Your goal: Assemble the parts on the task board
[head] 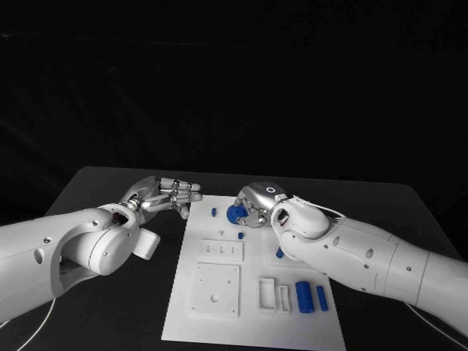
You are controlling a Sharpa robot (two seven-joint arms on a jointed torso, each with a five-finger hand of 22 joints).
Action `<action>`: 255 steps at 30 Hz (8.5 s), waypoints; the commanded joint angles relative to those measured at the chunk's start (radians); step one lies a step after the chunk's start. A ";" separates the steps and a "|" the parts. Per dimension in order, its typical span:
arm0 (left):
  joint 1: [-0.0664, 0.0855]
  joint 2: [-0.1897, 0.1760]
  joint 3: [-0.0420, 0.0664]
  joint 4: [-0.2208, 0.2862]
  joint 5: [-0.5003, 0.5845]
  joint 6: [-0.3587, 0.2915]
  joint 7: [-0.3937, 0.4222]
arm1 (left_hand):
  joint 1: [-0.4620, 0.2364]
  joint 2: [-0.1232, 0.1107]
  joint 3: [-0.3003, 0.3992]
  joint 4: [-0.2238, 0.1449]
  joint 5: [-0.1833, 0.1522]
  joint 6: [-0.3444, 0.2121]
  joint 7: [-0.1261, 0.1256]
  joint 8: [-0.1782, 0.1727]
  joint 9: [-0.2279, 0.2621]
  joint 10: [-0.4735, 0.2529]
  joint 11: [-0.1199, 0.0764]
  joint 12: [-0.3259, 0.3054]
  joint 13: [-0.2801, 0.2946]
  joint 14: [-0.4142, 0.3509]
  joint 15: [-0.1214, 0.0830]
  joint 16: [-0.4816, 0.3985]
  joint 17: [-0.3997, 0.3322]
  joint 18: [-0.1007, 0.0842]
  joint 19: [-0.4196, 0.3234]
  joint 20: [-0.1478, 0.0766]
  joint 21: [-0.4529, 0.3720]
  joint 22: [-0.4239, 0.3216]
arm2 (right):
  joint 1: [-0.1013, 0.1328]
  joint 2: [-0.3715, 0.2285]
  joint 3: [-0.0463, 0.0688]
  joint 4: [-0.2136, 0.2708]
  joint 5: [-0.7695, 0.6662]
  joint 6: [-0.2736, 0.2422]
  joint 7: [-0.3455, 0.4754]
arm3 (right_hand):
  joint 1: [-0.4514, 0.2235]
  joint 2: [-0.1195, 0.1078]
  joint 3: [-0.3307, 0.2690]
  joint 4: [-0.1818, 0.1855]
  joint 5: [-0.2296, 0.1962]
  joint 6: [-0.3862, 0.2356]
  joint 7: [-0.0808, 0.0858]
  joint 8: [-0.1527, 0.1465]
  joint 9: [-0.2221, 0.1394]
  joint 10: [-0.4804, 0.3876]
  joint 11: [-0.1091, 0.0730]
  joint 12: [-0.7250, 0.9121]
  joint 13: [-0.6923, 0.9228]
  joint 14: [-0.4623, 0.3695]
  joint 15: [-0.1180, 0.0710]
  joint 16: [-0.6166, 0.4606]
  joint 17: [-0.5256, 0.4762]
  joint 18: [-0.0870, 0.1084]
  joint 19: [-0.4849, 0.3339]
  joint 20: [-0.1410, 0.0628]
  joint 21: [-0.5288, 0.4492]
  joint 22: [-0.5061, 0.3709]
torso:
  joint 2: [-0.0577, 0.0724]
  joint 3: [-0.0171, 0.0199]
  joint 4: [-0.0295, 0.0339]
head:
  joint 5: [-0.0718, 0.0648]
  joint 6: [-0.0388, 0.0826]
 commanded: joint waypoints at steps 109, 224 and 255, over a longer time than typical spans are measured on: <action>0.001 0.013 0.000 -0.024 -0.003 0.009 0.006 | 0.006 -0.001 0.005 -0.008 0.007 -0.008 0.002 0.000 0.000 -0.008 0.004 -0.003 0.001 -0.007 -0.002 -0.003 -0.002 0.010 -0.010 0.002 0.017 -0.022 | -0.015 -0.085 -0.009 0.074 0.128 -0.100 0.005 | -0.067 -0.004 -0.126 0.149 0.102 -0.160 0.027 0.002 0.001 -0.005 0.014 -0.009 -0.009 0.000 -0.002 0.007 0.017 0.005 0.037 -0.001 0.013 0.117 | -0.002 0.0056 -0.0166 | 0.009 -0.002; -0.007 0.008 0.000 -0.067 -0.013 0.024 0.011 | 0.002 -0.005 0.020 -0.015 0.008 -0.008 0.002 0.000 0.000 0.009 0.002 -0.003 0.001 -0.015 0.000 -0.029 -0.013 0.006 -0.029 0.004 0.023 -0.041 | -0.094 -0.258 0.103 -0.147 0.475 0.040 0.328 | 0.039 0.113 -0.080 -0.063 -0.127 0.045 -0.009 0.003 0.005 -0.008 -0.002 0.005 -0.001 -0.001 -0.017 -0.005 0.029 -0.016 0.020 -0.018 0.013 0.116 | -0.002 0.0136 -0.0317 | -0.022 -0.038; 0.037 0.117 0.004 -0.166 -0.163 0.152 -0.274 | -0.101 0.016 -0.044 0.099 -0.019 0.112 -0.069 -0.001 0.002 0.389 -0.135 0.167 0.079 0.106 -0.102 0.279 0.213 -0.035 0.067 -0.096 0.136 0.024 | -0.071 -0.248 0.133 0.087 0.422 -0.021 0.153 | 0.030 0.105 -0.016 -0.062 -0.118 0.057 -0.011 0.004 0.006 -0.002 -0.004 0.007 0.009 0.000 -0.020 -0.004 0.036 -0.012 0.021 -0.020 0.015 0.116 | -0.049 0.0062 -0.0410 | 0.009 -0.032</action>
